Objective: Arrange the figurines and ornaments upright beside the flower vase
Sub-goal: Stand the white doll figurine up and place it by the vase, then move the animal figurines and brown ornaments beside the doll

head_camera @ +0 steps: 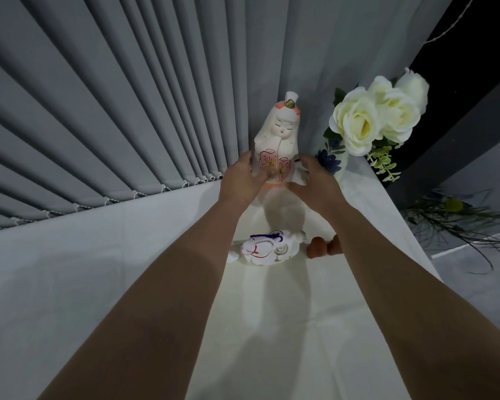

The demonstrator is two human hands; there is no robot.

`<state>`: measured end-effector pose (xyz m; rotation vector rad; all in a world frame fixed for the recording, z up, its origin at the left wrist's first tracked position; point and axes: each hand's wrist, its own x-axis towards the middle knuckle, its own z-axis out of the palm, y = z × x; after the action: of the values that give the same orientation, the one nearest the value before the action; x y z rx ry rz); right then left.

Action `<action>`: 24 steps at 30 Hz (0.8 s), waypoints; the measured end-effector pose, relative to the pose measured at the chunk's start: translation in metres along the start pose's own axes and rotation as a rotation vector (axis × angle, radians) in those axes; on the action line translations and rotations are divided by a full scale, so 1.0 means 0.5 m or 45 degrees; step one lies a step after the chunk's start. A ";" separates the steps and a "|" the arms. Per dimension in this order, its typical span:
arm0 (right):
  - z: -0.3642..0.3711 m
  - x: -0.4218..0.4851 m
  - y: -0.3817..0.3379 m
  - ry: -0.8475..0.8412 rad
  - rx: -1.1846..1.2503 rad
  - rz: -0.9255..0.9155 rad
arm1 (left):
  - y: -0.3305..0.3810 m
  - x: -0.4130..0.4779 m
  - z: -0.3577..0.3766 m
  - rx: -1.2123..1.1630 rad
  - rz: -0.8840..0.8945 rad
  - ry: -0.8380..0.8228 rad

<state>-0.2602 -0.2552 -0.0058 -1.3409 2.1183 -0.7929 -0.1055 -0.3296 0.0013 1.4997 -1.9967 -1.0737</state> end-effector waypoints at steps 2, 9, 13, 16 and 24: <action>-0.009 -0.022 0.011 0.010 0.005 0.030 | -0.001 -0.022 0.000 -0.030 -0.031 0.036; -0.048 -0.133 0.059 0.177 -0.034 0.102 | 0.018 -0.129 0.027 0.048 0.117 0.051; -0.068 -0.190 0.102 0.148 -0.116 0.152 | 0.033 -0.179 0.056 0.278 0.332 -0.135; -0.080 -0.219 0.126 0.051 -0.160 0.187 | 0.045 -0.200 0.087 0.531 0.456 -0.289; -0.075 -0.256 0.144 -0.053 -0.241 0.159 | 0.051 -0.222 0.150 0.883 0.520 -0.363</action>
<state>-0.2814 -0.1054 -0.0163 -1.2913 2.2644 -0.5205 -0.1383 -0.1978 -0.0120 1.1590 -2.9126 -0.4529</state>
